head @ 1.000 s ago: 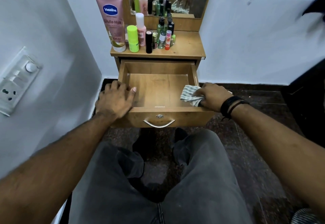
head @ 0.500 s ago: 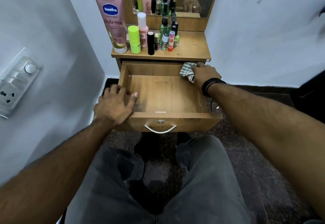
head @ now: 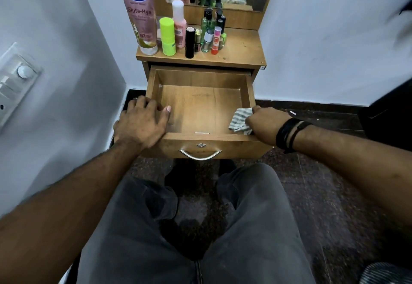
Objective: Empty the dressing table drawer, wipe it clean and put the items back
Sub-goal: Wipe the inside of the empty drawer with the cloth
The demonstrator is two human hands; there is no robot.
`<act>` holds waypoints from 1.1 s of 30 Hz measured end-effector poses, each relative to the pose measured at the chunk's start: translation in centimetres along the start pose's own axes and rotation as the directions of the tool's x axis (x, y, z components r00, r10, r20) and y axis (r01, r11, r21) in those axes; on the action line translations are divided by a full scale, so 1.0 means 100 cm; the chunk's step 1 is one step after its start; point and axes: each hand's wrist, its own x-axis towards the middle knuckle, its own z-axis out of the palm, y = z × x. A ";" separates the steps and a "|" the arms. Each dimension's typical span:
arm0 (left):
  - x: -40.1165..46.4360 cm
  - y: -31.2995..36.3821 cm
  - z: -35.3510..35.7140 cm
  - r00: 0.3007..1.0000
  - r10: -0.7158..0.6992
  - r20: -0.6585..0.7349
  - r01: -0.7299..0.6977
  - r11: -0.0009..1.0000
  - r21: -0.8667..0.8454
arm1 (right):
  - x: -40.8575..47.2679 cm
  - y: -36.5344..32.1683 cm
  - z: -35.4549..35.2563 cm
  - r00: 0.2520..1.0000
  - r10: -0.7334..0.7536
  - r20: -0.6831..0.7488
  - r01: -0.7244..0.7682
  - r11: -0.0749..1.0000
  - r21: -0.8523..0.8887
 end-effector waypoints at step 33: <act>-0.003 0.003 0.000 1.000 -0.002 -0.018 0.003 1.000 0.022 | 0.065 -0.032 -0.026 0.888 -0.111 0.446 0.339 0.813 -0.473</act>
